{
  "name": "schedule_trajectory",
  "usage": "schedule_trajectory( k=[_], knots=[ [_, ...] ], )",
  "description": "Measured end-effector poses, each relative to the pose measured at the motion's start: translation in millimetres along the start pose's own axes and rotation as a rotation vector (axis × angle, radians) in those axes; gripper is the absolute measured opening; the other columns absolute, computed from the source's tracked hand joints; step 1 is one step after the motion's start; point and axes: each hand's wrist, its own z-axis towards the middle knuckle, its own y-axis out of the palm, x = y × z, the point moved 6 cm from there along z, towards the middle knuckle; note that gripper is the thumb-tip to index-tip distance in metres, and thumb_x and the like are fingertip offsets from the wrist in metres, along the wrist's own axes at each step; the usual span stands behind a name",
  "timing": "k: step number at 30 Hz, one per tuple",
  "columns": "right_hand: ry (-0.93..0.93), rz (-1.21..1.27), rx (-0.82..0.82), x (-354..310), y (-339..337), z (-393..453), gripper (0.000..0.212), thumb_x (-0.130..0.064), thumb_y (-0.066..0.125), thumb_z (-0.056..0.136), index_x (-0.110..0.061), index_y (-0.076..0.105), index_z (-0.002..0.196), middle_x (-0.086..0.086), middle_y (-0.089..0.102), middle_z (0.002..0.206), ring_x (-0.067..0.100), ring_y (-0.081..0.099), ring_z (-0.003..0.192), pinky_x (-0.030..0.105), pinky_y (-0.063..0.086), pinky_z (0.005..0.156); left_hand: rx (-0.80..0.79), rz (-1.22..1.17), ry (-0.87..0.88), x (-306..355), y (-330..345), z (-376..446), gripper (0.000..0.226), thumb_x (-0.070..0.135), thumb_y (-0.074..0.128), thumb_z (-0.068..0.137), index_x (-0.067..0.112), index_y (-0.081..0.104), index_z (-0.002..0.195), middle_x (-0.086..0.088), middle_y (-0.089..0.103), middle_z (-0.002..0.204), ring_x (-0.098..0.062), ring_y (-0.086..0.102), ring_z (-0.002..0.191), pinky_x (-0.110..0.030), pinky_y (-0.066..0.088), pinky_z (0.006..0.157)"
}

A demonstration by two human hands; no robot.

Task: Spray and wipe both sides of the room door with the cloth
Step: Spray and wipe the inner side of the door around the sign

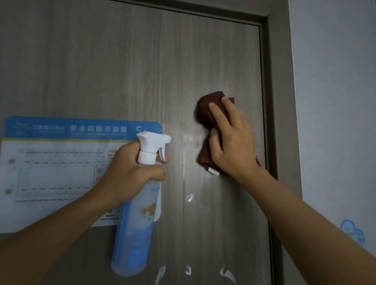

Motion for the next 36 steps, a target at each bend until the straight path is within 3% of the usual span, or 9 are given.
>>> schedule_trajectory(
  k=[5,10,14,20,26,29,32,34,36],
  knots=[
    [-0.085,0.0,-0.017,11,-8,-63,0.052,-0.03,0.056,0.103,-0.009,0.051,0.15,0.022,0.036,0.16,0.037,0.046,0.14,0.052,0.046,0.108,-0.112,0.036,-0.061,2,8,-9,0.037,0.014,0.074,0.06,0.018,0.075,0.097,-0.001,0.076,0.091,-0.017,0.072,0.084,-0.036,0.057,0.074],
    [0.015,-0.041,-0.014,22,-9,-78,0.052,-0.04,0.055,0.104,-0.016,0.052,0.151,0.026,0.035,0.159,0.041,0.051,0.133,0.052,0.054,0.097,-0.178,0.046,-0.08,5,25,-23,0.027,0.017,0.073,0.062,0.019,0.071,0.088,0.01,0.065,0.071,-0.003,0.061,0.068,-0.022,0.047,0.061],
    [0.008,-0.024,0.017,21,-10,-79,0.05,-0.039,0.054,0.106,-0.015,0.054,0.149,0.022,0.032,0.163,0.039,0.053,0.133,0.048,0.053,0.099,-0.216,0.088,-0.061,9,37,-28,0.024,0.017,0.071,0.061,0.008,0.067,0.084,-0.012,0.066,0.078,-0.014,0.059,0.069,-0.033,0.046,0.064],
    [-0.041,-0.003,0.078,18,-12,-79,0.049,-0.035,0.058,0.104,-0.011,0.057,0.147,0.015,0.035,0.164,0.034,0.047,0.143,0.048,0.049,0.106,-0.153,0.085,-0.06,7,38,-30,0.028,0.02,0.07,0.062,0.011,0.071,0.088,-0.002,0.07,0.078,-0.015,0.064,0.071,-0.029,0.048,0.065],
    [-0.01,-0.001,0.074,19,-13,-78,0.052,-0.037,0.061,0.102,-0.015,0.055,0.148,0.013,0.042,0.16,0.031,0.05,0.141,0.047,0.05,0.107,-0.122,0.073,-0.043,11,41,-28,0.027,0.02,0.071,0.061,0.008,0.068,0.084,-0.012,0.069,0.082,-0.016,0.063,0.073,-0.035,0.049,0.068],
    [0.035,0.005,0.069,18,-12,-76,0.054,-0.036,0.062,0.1,-0.016,0.053,0.15,0.015,0.042,0.158,0.032,0.049,0.14,0.046,0.049,0.108,-0.141,0.096,-0.034,10,40,-30,0.035,0.028,0.072,0.057,0.01,0.069,0.087,-0.01,0.07,0.083,-0.025,0.067,0.076,-0.035,0.05,0.067],
    [0.044,-0.012,0.051,11,-9,-66,0.054,-0.037,0.06,0.101,-0.018,0.052,0.151,0.018,0.043,0.155,0.035,0.047,0.138,0.051,0.044,0.109,-0.087,0.063,-0.04,11,28,-26,0.041,0.03,0.073,0.055,0.012,0.072,0.092,-0.003,0.071,0.078,-0.016,0.066,0.069,-0.029,0.05,0.063],
    [0.07,-0.032,0.056,6,-9,-57,0.052,-0.04,0.057,0.101,-0.021,0.054,0.149,0.017,0.045,0.151,0.034,0.047,0.133,0.051,0.043,0.107,-0.039,0.042,-0.044,11,16,-15,0.035,0.018,0.073,0.06,0.01,0.073,0.094,-0.004,0.073,0.08,-0.022,0.069,0.071,-0.042,0.055,0.063],
    [0.1,-0.04,0.069,2,-9,-51,0.049,-0.041,0.057,0.101,-0.021,0.057,0.146,0.017,0.049,0.146,0.033,0.048,0.124,0.049,0.045,0.102,-0.008,0.023,-0.047,11,5,-5,0.036,0.013,0.073,0.062,0.007,0.074,0.098,-0.018,0.076,0.096,-0.04,0.071,0.086,-0.059,0.059,0.076]
  ],
)
